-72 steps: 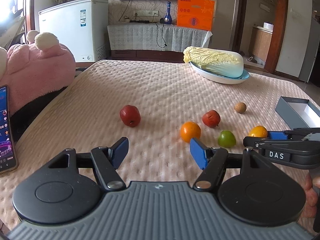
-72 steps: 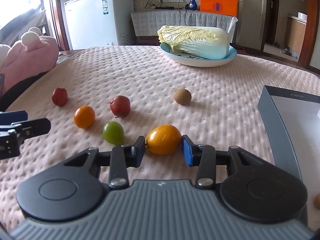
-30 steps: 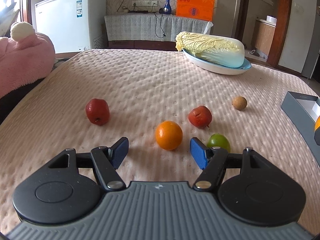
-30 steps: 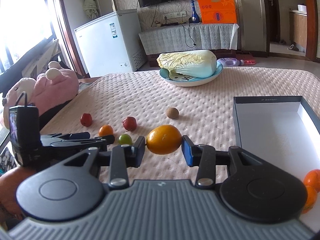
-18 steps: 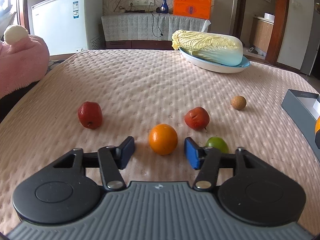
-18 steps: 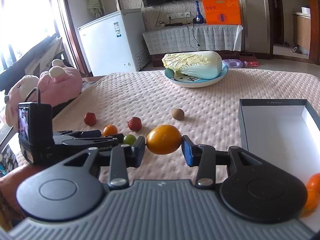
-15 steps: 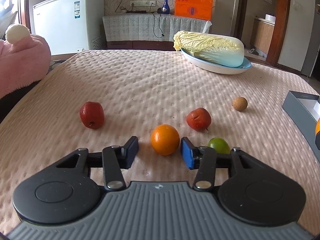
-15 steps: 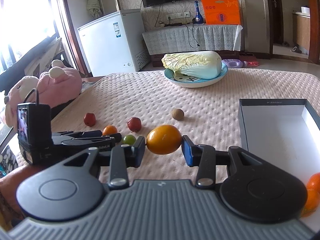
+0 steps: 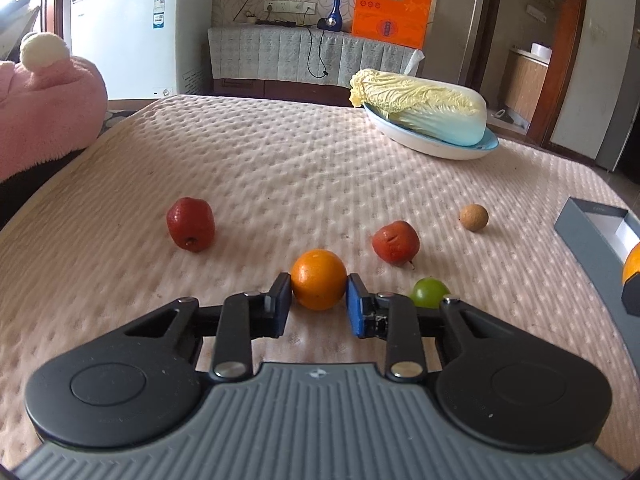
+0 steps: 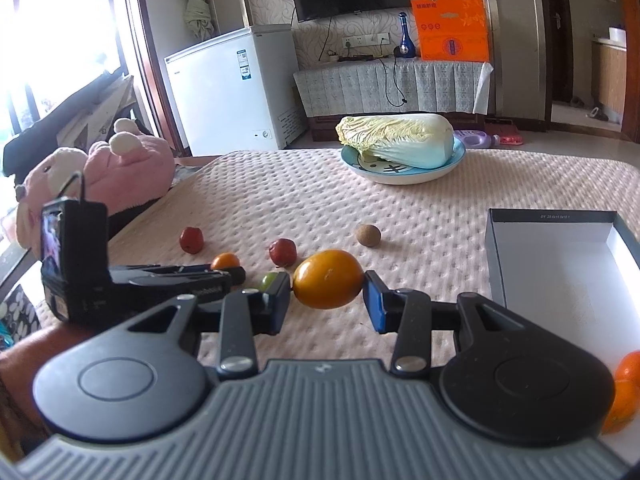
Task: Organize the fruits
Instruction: 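Grasp an orange with the left tool while the right tool holds the citrus, then carry the orange and the citrus over the white box with both tools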
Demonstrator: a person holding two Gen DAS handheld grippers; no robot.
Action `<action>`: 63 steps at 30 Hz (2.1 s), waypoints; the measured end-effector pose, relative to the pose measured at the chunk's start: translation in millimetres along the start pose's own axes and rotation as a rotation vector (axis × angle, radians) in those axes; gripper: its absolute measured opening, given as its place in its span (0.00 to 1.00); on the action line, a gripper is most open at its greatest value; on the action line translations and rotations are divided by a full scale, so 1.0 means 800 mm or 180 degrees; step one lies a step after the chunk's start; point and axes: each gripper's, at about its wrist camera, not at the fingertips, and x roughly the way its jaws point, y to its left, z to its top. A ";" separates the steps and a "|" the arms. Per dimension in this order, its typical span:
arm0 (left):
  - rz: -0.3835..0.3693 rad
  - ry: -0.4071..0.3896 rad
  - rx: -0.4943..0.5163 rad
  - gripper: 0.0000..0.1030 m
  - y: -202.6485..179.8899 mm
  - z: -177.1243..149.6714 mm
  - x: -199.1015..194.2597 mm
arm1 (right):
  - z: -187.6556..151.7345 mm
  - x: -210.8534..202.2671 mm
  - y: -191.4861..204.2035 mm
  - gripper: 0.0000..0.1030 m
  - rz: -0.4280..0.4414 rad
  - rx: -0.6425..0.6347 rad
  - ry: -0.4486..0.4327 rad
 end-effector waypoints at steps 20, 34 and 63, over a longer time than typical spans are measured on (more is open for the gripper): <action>0.0015 -0.0309 0.0328 0.33 -0.036 -0.001 -0.077 | -0.008 0.007 -0.006 0.41 0.0120 0.0085 0.0116; -0.0005 -0.0387 0.0380 0.33 -0.051 -0.026 -0.153 | -0.028 -0.034 0.019 0.41 0.0086 0.0132 0.0014; -0.0449 -0.0355 0.0559 0.33 -0.149 -0.039 -0.146 | -0.058 -0.123 -0.038 0.41 -0.0239 0.0012 -0.0155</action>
